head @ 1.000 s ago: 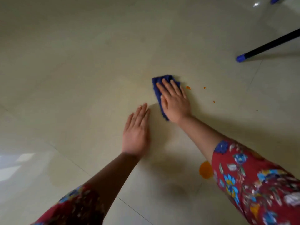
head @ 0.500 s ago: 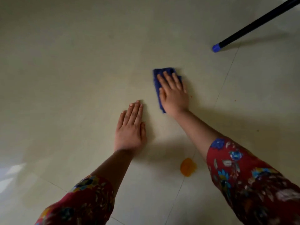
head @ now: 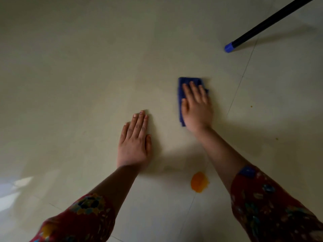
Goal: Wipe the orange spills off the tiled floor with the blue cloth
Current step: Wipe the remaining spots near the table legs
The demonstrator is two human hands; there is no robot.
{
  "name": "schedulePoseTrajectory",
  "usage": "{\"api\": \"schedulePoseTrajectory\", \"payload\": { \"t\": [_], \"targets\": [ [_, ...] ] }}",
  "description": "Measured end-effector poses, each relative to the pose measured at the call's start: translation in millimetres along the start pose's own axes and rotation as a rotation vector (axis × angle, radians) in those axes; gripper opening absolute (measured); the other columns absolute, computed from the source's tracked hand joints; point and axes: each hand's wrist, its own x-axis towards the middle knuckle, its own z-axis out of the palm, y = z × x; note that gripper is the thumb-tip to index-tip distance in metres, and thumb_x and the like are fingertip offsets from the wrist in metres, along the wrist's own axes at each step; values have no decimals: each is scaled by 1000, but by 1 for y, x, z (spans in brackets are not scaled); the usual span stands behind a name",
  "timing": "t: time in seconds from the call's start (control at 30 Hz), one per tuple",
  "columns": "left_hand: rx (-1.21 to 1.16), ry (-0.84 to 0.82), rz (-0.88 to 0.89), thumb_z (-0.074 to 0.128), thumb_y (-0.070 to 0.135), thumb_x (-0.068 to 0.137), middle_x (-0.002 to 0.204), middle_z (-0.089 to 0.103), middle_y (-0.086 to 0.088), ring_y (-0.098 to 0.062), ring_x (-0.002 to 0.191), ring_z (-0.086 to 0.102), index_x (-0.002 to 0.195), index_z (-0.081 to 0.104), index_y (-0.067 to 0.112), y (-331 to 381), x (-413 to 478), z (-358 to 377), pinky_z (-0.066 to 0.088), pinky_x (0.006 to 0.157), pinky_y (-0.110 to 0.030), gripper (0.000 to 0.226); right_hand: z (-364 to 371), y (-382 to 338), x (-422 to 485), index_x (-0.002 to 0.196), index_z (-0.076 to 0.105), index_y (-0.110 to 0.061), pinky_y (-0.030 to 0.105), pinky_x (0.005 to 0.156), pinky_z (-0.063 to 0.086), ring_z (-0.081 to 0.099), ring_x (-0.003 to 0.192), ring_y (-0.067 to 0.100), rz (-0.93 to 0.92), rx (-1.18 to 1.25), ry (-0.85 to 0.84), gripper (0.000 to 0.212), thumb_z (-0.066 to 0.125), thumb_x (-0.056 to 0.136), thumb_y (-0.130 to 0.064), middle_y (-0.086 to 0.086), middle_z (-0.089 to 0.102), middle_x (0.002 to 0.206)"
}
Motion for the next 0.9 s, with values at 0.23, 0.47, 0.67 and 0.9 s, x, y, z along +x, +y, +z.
{"api": "schedulePoseTrajectory", "payload": {
  "t": [0.23, 0.47, 0.67, 0.9],
  "targets": [
    [4, -22, 0, 26, 31, 95, 161, 10, 1, -13, 149, 3, 153, 14, 16, 2, -1, -2, 9, 121, -38, 61, -15, 2, -91, 146, 41, -21, 45, 114, 29, 30, 143, 28, -59, 3, 13, 50, 34, 98, -31, 4, 38, 153],
    [-20, -21, 228, 34, 29, 95, 157, 25, 5, -13, 147, 17, 149, 33, 21, 2, -3, 1, 19, 119, -39, 55, -25, 117, 13, 147, 37, -29, 48, 115, 18, 31, 142, 27, 292, -114, -78, 55, 26, 95, -39, -1, 35, 155],
    [-55, 19, 223, 37, 28, 94, 155, 29, 3, -14, 146, 22, 147, 36, 20, 1, -1, 0, 23, 117, -40, 54, -36, 125, -82, 146, 41, -18, 50, 114, 26, 38, 135, 40, 537, -96, 68, 57, 29, 92, -34, 12, 42, 149],
    [-61, 24, 224, 36, 28, 94, 155, 31, 3, -13, 145, 23, 147, 36, 21, 2, -2, 0, 23, 117, -39, 54, -28, 95, -53, 146, 42, -25, 43, 116, 25, 34, 141, 29, 166, -63, -33, 51, 31, 97, -36, 3, 40, 152]
  ]
}}
